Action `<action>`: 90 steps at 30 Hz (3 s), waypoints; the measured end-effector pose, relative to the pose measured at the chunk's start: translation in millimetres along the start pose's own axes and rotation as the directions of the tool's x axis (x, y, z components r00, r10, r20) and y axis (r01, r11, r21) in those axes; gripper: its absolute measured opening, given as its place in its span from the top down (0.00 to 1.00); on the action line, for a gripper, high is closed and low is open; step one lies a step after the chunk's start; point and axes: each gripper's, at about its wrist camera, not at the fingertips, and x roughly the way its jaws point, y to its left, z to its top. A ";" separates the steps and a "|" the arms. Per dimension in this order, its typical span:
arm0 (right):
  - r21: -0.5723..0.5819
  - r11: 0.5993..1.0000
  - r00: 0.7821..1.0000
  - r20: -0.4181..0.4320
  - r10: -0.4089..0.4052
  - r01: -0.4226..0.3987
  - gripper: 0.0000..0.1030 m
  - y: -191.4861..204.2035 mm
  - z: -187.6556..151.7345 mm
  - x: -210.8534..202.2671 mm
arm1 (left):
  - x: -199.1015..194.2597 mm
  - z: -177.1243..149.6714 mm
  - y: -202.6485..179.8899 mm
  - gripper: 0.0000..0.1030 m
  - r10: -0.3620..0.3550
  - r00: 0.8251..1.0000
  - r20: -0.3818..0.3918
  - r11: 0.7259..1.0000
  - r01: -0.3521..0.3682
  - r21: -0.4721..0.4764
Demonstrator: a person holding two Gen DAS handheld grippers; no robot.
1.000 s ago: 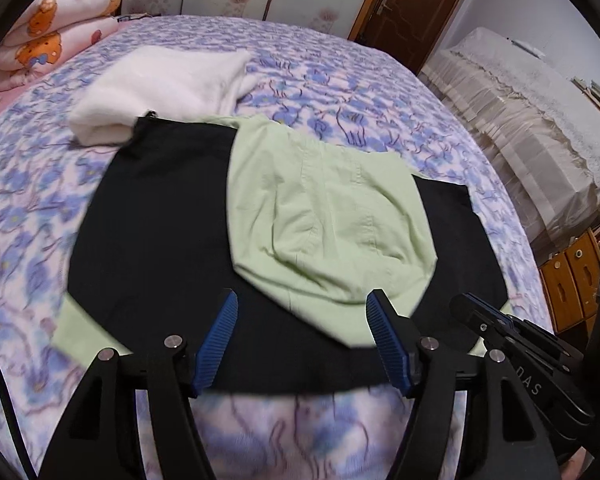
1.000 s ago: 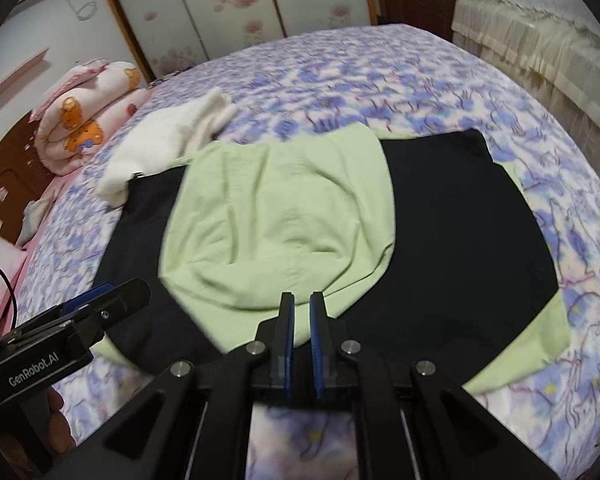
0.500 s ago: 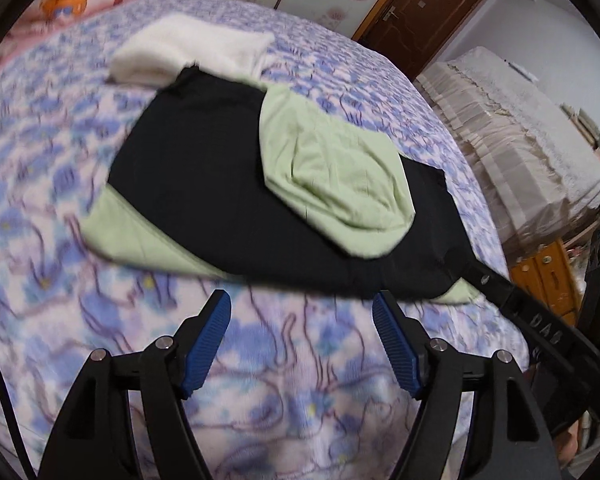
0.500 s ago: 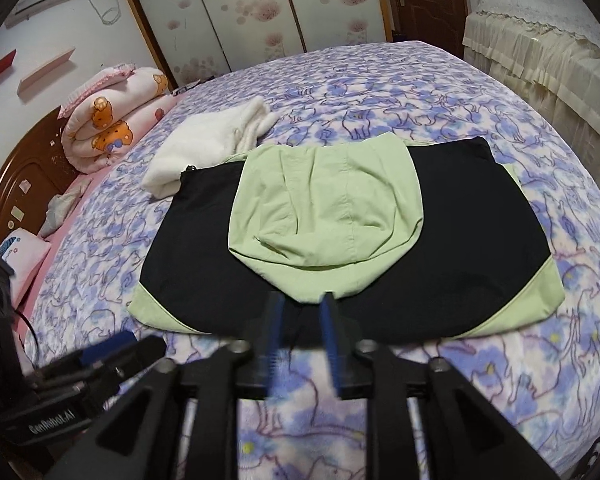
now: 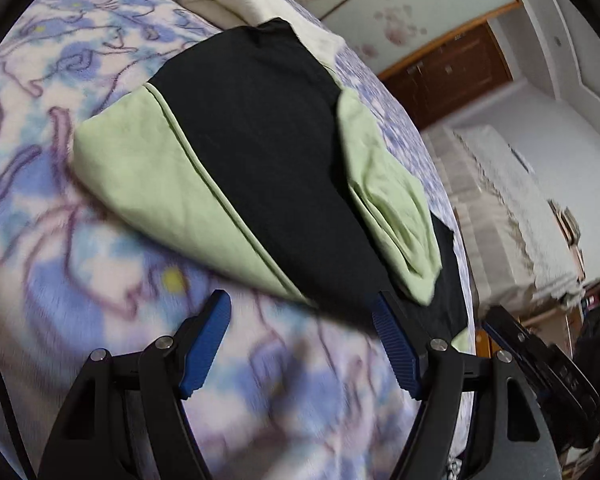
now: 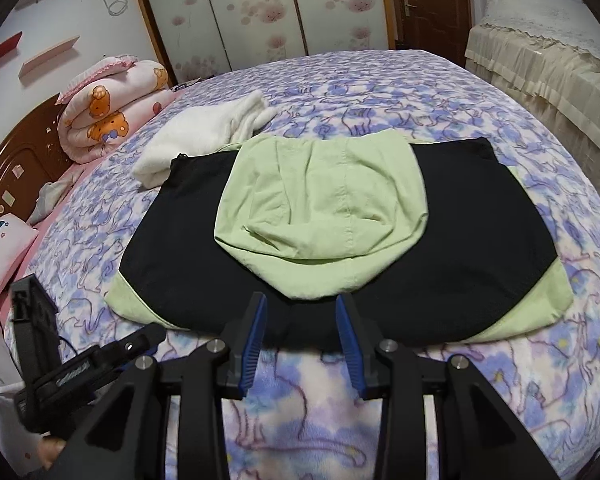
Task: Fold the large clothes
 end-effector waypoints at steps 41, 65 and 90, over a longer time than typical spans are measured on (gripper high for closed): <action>0.119 0.951 0.921 -0.242 0.307 -0.286 0.90 -81.9 50.3 107.0 | 47.7 33.9 -254.8 0.91 0.098 0.923 0.372 0.722 -0.323 0.612; 0.352 0.931 0.994 -0.091 -0.068 0.096 0.90 -310.2 -13.6 -13.4 | 215.5 -130.1 -360.2 0.89 0.193 0.981 0.024 0.476 -0.115 0.872; 0.272 0.956 0.955 -0.237 0.179 -0.112 0.67 -268.9 45.6 22.3 | 131.9 -10.6 -245.6 0.23 0.236 0.965 -0.116 0.812 -0.131 0.569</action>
